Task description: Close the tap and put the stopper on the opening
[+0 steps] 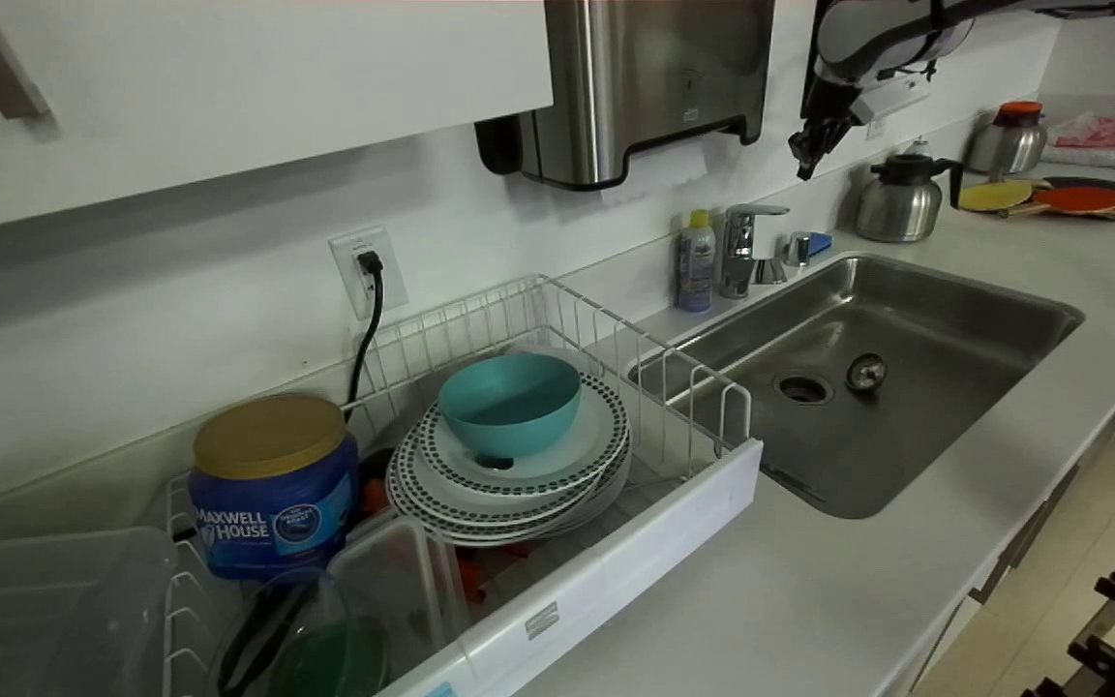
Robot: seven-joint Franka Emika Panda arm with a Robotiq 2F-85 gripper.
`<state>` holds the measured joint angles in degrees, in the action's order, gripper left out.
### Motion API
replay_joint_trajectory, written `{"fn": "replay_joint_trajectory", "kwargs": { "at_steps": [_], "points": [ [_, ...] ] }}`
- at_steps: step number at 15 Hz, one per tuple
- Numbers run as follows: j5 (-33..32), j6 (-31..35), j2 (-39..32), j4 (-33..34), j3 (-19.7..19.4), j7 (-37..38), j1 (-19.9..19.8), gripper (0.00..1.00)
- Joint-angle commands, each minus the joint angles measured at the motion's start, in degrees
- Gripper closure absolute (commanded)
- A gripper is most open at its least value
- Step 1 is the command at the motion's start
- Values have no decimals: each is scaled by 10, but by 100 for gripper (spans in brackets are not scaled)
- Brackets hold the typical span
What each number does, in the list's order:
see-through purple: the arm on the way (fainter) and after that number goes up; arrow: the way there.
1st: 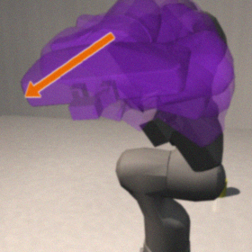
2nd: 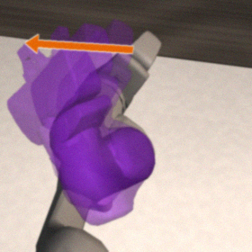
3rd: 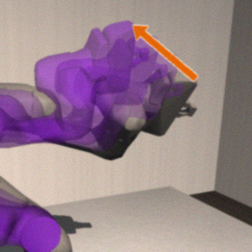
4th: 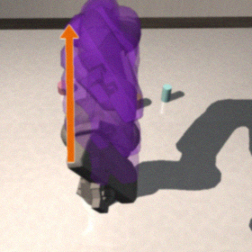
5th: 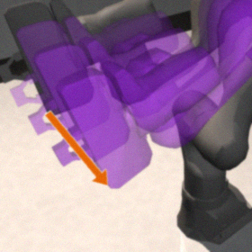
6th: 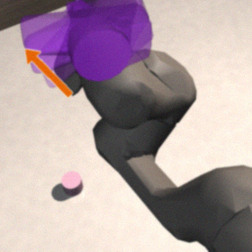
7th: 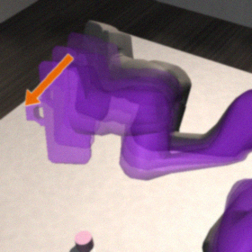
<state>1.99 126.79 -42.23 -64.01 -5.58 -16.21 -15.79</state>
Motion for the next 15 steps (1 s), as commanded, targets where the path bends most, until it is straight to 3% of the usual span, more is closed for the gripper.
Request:
{"fn": "replay_joint_trajectory", "kwargs": {
  "at_steps": [1, 5, 8, 12, 13, 15],
  "points": [
    [-44, -21, 65, -80, -47, 60, 18, 100],
    [-52, -27, 66, -128, -64, 90, 19, 100],
    [-51, -17, 56, -168, -54, 108, 13, 100],
    [-41, 43, 54, -244, -53, 146, 13, 100],
    [-40, 68, 57, -264, -52, 149, 13, 74],
    [-43, 120, 58, -297, -57, 160, 15, 66]
  ]
}}
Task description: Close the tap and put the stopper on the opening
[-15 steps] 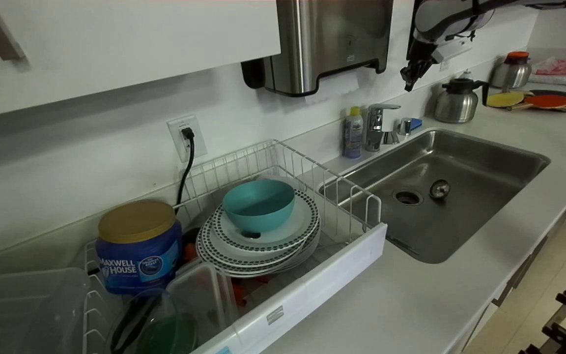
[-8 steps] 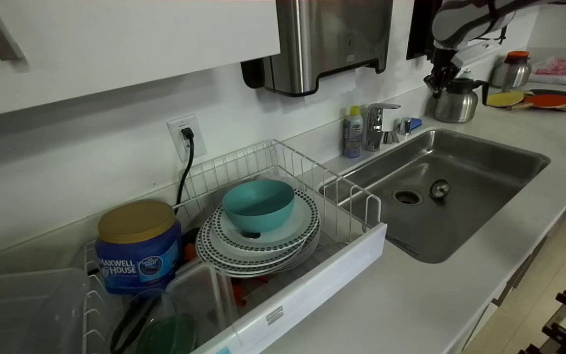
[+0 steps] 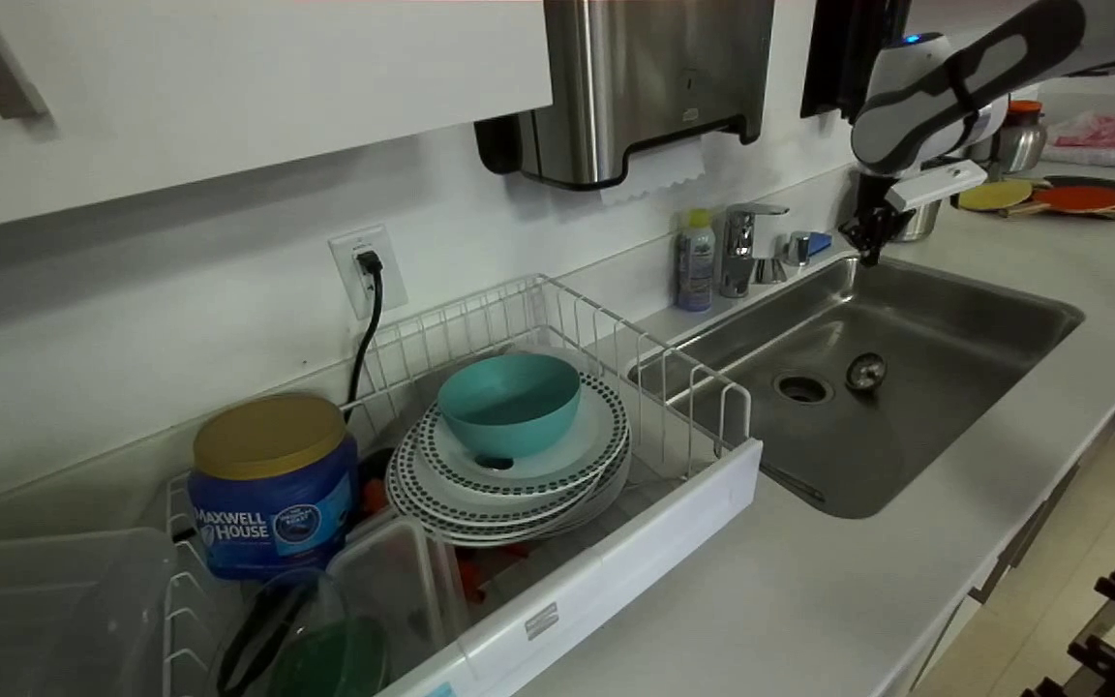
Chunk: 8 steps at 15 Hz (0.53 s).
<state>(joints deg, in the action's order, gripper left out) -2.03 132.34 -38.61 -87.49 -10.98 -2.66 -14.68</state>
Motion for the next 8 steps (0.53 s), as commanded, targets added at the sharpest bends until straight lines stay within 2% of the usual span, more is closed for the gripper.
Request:
{"fn": "replay_joint_trajectory", "kwargs": {
  "at_steps": [1, 5, 6, 8],
  "points": [
    [-5, 90, 22, -76, -7, 31, 6, 60],
    [-6, 155, 25, -117, -12, 37, 8, 29],
    [-1, 130, -1, -77, -4, 21, -2, 45],
    [-1, 139, 0, -86, -5, 21, -2, 30]
  ]
}}
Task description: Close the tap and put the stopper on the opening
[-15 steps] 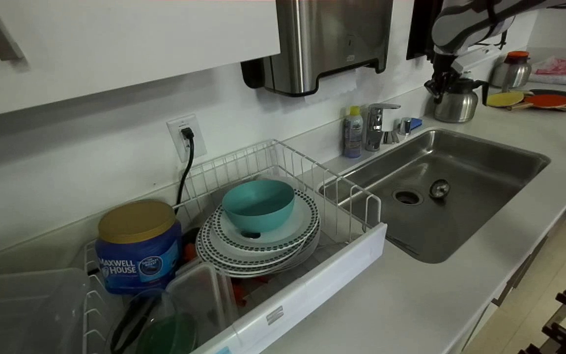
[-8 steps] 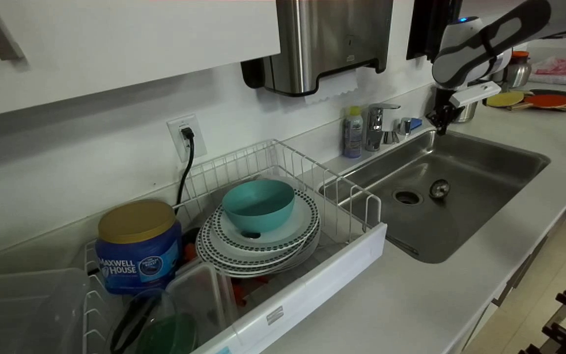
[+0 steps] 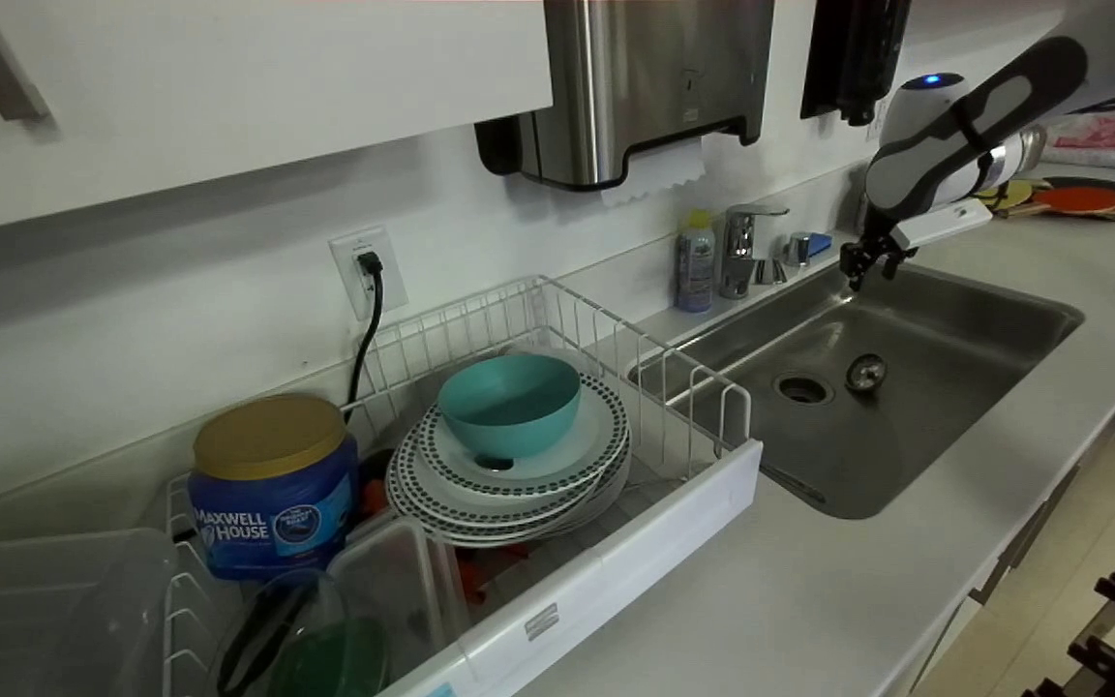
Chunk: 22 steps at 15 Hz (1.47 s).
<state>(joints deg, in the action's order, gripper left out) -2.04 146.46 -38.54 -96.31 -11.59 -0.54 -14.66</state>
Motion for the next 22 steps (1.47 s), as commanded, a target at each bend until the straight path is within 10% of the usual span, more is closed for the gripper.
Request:
{"fn": "replay_joint_trajectory", "kwargs": {
  "at_steps": [1, 5, 6, 8, 22],
  "points": [
    [-1, -2, 0, 2, 1, 0, -2, 29],
    [-1, -2, 3, 0, 1, 0, -1, 29],
    [-8, 4, 0, -1, -8, 10, 5, 7],
    [-14, 3, -5, -7, -20, 27, 11, 1],
    [-88, -16, -76, -16, -113, 201, 109, 0]
  ]
}}
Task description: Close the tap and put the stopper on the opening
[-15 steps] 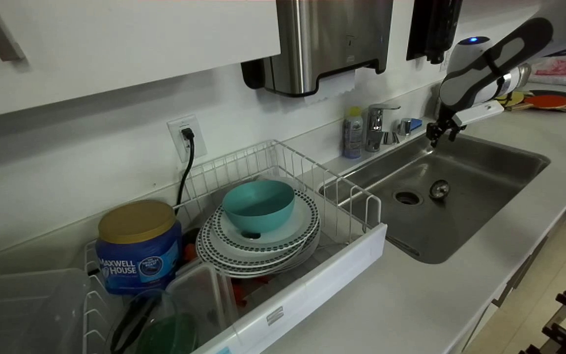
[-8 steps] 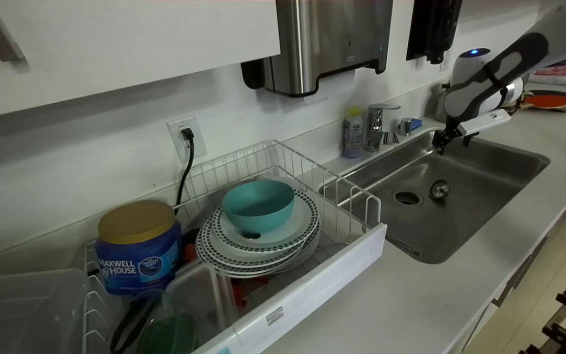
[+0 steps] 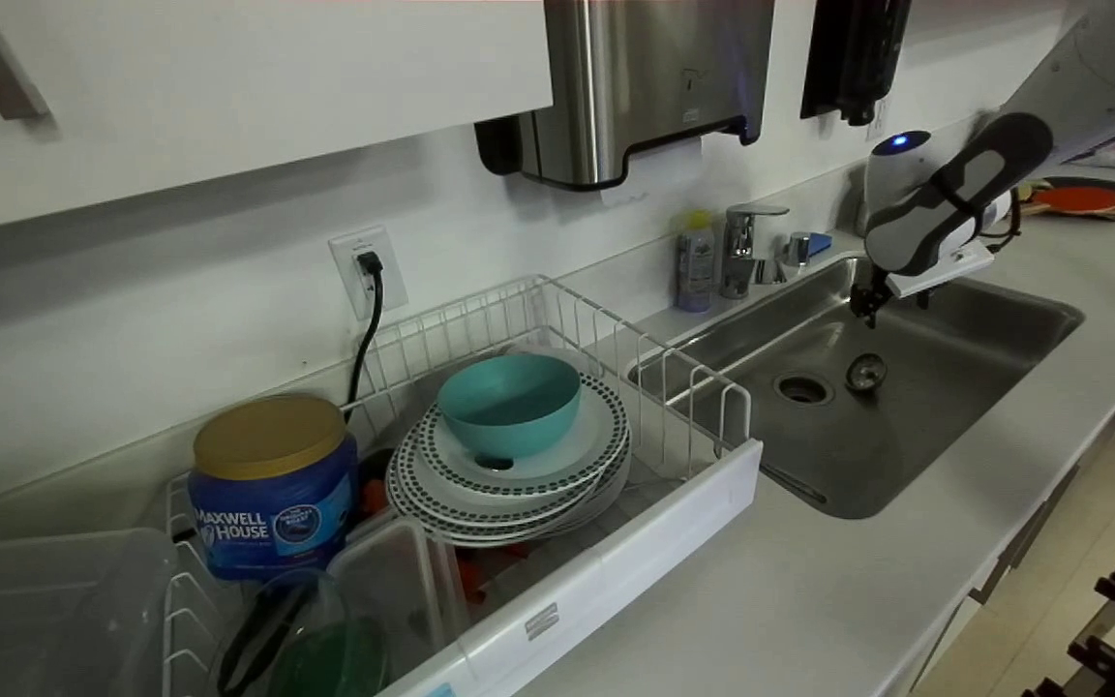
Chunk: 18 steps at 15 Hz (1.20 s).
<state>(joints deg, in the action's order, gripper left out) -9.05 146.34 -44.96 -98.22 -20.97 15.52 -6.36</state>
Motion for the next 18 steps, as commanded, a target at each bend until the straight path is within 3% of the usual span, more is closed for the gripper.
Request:
{"fn": "replay_joint_trajectory", "kwargs": {
  "at_steps": [1, 13, 18],
  "points": [
    [-17, -20, -18, 7, -20, 46, 30, 0],
    [-42, -48, -92, 51, -61, 115, 86, 0],
    [-49, -66, -108, 68, -67, 127, 91, 0]
  ]
}}
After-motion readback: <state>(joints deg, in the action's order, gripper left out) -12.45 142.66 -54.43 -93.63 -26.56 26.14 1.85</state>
